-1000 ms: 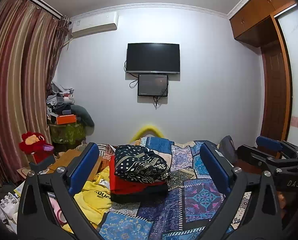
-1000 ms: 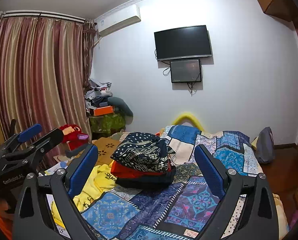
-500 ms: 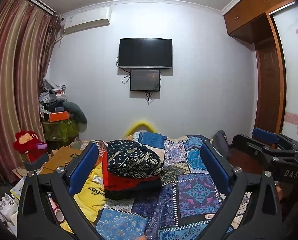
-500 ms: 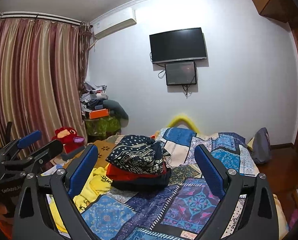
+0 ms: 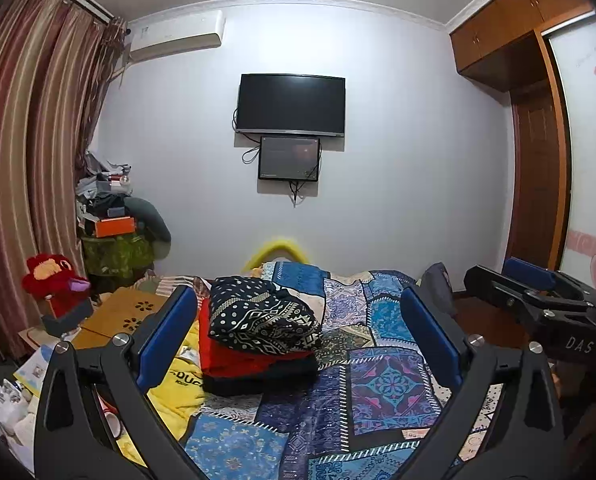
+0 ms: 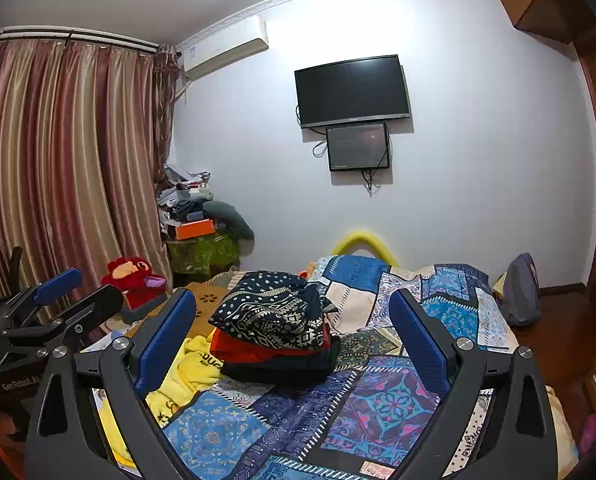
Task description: Fold large clothes
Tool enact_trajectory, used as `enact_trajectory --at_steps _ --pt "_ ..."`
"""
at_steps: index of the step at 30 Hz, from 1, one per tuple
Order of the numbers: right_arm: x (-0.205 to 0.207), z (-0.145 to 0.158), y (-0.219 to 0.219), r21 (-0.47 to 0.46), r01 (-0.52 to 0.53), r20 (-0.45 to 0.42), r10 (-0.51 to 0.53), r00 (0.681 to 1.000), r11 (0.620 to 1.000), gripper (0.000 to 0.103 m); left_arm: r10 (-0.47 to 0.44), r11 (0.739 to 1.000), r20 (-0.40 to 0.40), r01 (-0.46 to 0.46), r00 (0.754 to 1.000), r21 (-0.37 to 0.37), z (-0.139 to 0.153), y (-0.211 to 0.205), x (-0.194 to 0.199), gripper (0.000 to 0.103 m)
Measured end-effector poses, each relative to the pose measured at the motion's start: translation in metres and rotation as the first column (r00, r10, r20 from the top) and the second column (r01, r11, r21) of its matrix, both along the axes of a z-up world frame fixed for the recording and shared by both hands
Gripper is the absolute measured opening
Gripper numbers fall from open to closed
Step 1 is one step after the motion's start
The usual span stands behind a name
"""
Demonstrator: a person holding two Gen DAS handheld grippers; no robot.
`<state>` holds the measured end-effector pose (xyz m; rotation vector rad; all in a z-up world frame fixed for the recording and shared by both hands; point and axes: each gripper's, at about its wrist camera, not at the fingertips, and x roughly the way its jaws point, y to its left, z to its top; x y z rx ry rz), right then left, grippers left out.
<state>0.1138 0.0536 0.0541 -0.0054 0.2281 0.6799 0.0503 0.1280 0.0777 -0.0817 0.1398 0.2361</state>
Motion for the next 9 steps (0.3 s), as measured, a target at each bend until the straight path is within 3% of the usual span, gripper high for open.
enact_trajectory --at_steps 9 --pt "0.0008 -0.0003 0.0022 -0.003 0.001 -0.005 -0.001 1.000 1.000 0.097 0.007 1.000 -0.007 -0.007 1.000 -0.002 -0.0027 0.0033 -0.0007 0.102"
